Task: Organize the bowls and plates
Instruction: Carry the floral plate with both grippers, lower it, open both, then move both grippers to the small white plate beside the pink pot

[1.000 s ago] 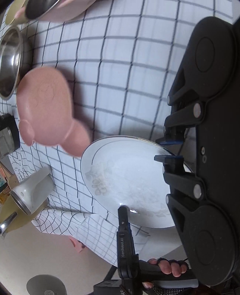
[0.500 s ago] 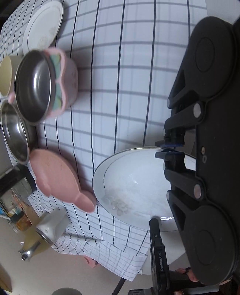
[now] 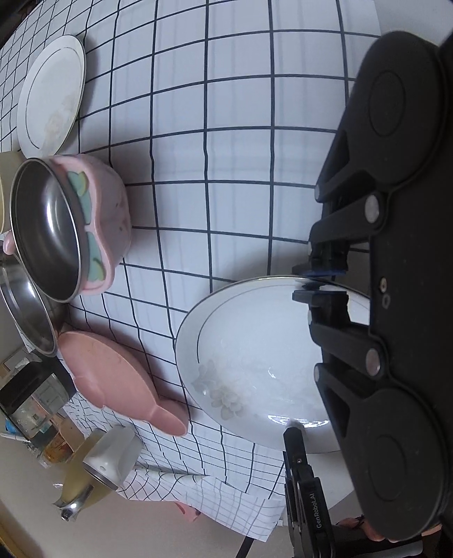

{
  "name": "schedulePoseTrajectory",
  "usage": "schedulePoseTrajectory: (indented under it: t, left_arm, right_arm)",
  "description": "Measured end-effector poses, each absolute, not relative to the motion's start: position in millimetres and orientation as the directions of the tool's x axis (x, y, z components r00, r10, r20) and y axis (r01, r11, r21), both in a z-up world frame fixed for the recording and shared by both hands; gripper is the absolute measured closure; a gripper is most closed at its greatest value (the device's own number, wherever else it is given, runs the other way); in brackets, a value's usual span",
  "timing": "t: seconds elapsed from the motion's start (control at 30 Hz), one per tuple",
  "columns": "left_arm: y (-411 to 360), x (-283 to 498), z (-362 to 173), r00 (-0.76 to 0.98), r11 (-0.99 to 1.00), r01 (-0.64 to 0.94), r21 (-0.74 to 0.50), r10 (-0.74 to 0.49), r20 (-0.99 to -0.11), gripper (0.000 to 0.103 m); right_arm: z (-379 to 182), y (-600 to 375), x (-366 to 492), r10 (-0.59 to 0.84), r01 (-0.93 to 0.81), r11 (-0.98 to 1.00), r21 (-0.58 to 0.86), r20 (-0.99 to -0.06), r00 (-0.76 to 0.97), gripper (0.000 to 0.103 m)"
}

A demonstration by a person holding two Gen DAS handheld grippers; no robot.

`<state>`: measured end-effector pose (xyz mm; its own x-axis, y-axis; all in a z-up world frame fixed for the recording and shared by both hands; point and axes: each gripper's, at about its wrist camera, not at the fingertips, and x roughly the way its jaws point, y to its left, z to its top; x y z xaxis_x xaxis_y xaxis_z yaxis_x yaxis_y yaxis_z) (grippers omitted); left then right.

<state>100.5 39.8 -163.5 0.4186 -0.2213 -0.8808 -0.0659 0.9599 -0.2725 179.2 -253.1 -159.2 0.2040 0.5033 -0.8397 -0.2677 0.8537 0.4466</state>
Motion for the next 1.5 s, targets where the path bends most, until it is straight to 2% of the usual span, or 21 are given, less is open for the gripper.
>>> schedulePoseTrajectory:
  t: [0.1, 0.3, 0.43, 0.57, 0.6, 0.7, 0.73, 0.87, 1.0, 1.13, 1.3, 1.5]
  left_arm:
    - [41.7, 95.6, -159.1, 0.436, 0.963, -0.061, -0.263, -0.212, -0.875, 0.088]
    - [41.2, 84.5, -139.1, 0.491, 0.97, -0.032, -0.242, -0.195, -0.849, 0.088]
    - [36.3, 81.5, -125.7, 0.533, 0.975, -0.007, -0.224, -0.186, -0.825, 0.079]
    - [28.9, 79.2, -109.6, 0.574, 0.977, 0.026, -0.212, -0.188, -0.797, 0.072]
    - [26.6, 78.7, -105.2, 0.584, 0.977, 0.034, -0.21, -0.19, -0.789, 0.067]
    - [17.9, 76.5, -89.2, 0.627, 0.978, 0.062, -0.201, -0.195, -0.754, 0.043]
    - [14.8, 76.0, -84.1, 0.64, 0.978, 0.072, -0.196, -0.196, -0.743, 0.042]
    - [0.8, 79.2, -67.9, 0.667, 0.979, 0.099, -0.179, -0.199, -0.718, 0.042]
    - [-20.5, 83.2, -54.9, 0.695, 0.983, 0.115, -0.144, -0.183, -0.696, 0.041]
    - [-45.3, 93.0, -46.8, 0.714, 0.985, 0.106, -0.134, -0.17, -0.679, 0.031]
    - [-84.1, 113.5, -39.8, 0.73, 0.986, 0.098, -0.134, -0.163, -0.664, 0.024]
    - [-133.4, 148.6, -41.6, 0.732, 0.987, 0.044, -0.156, -0.137, -0.667, 0.023]
  right_arm:
    - [-152.4, -252.4, 178.2, 0.478, -0.281, 0.867, 0.412, -0.848, 0.231, 0.083]
    - [-129.2, -253.5, 168.2, 0.457, -0.328, 0.873, 0.36, -0.838, 0.298, 0.078]
    - [-110.1, -247.4, 154.0, 0.449, -0.374, 0.872, 0.316, -0.821, 0.353, 0.069]
    - [-91.7, -244.5, 142.2, 0.446, -0.392, 0.873, 0.29, -0.8, 0.403, 0.066]
    - [-87.2, -244.3, 139.3, 0.447, -0.396, 0.873, 0.286, -0.793, 0.414, 0.064]
    - [-73.9, -245.0, 130.8, 0.447, -0.407, 0.873, 0.268, -0.774, 0.449, 0.059]
    - [-69.5, -245.0, 128.1, 0.447, -0.411, 0.873, 0.262, -0.767, 0.461, 0.057]
    - [-51.6, -249.9, 122.2, 0.453, -0.424, 0.871, 0.247, -0.737, 0.501, 0.049]
    - [-36.4, -259.5, 121.7, 0.454, -0.441, 0.871, 0.218, -0.703, 0.548, 0.036]
    - [-28.4, -275.6, 127.0, 0.461, -0.45, 0.868, 0.211, -0.68, 0.57, 0.023]
    - [-24.5, -302.8, 143.2, 0.451, -0.457, 0.871, 0.183, -0.667, 0.593, 0.008]
    - [-22.3, -348.2, 177.4, 0.443, -0.476, 0.868, 0.142, -0.656, 0.611, 0.0]
